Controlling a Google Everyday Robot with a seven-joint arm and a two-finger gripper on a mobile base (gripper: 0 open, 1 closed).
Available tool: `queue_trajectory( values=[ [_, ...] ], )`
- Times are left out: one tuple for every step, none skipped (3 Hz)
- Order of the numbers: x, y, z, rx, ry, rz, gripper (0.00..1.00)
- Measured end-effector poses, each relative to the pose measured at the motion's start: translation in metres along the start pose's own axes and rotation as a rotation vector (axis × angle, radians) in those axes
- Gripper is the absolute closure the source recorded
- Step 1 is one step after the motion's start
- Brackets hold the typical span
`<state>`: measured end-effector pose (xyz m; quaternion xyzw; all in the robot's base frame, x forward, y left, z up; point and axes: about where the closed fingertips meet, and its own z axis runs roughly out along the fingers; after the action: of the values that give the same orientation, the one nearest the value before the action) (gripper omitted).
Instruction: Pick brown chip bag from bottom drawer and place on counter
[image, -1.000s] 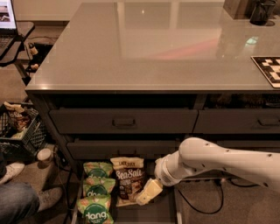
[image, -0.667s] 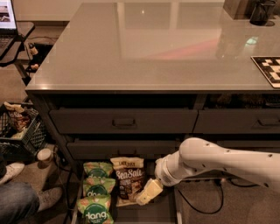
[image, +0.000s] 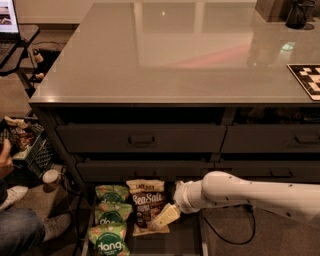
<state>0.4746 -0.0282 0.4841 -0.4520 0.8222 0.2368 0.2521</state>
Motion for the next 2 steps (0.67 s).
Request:
queue_trajectory(
  values=[
    [0.011,-0.026,0.028,0.044,-0.035,0.011,0.0],
    [0.029,-0.042,0.062,0.04,-0.019,0.048,0.0]
  ],
)
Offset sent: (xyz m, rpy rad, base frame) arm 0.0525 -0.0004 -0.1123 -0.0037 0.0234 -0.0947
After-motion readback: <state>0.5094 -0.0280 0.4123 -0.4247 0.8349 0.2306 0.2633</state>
